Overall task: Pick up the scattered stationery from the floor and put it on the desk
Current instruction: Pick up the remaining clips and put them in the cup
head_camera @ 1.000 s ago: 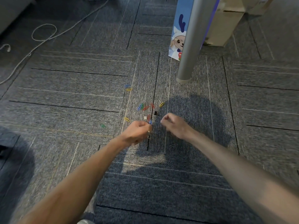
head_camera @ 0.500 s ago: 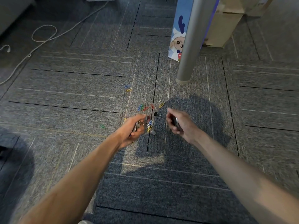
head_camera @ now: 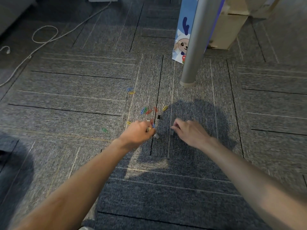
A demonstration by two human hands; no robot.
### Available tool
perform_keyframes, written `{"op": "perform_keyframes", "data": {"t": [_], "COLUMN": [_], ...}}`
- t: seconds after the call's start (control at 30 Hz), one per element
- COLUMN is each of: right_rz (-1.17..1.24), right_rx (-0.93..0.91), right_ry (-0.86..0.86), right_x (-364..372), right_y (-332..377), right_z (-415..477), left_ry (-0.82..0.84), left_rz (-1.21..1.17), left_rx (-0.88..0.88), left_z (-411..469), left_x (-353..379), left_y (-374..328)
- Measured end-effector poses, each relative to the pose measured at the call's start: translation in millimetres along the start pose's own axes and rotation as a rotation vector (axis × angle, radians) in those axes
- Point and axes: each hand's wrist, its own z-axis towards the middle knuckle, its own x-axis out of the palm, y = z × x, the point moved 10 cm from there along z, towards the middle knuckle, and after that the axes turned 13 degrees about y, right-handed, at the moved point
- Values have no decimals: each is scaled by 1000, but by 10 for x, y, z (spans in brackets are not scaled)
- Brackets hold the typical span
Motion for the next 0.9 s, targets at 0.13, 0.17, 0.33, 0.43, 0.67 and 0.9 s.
{"op": "perform_keyframes", "data": {"t": [0.13, 0.17, 0.33, 0.43, 0.67, 0.9], "right_rz": [-221, -259, -316, -277, -7, -130], "right_rx": [-111, -126, -132, -125, -41, 23], "right_ry": [31, 38, 59, 83, 160, 106], "right_x": [90, 113, 162, 173, 180, 121], "right_y": [126, 140, 154, 158, 66, -23], "right_z": [-46, -49, -37, -36, 1, 17], "left_ry": [-89, -92, -35, -5, 49, 45], "left_rz": [654, 715, 750, 756, 870, 273], "left_rx": [55, 59, 38, -38, -121, -29], "left_z": [12, 33, 140, 216, 272, 225], "left_x": [40, 71, 177, 191, 190, 80], "left_y": [-228, -237, -200, -172, -284, -171]}}
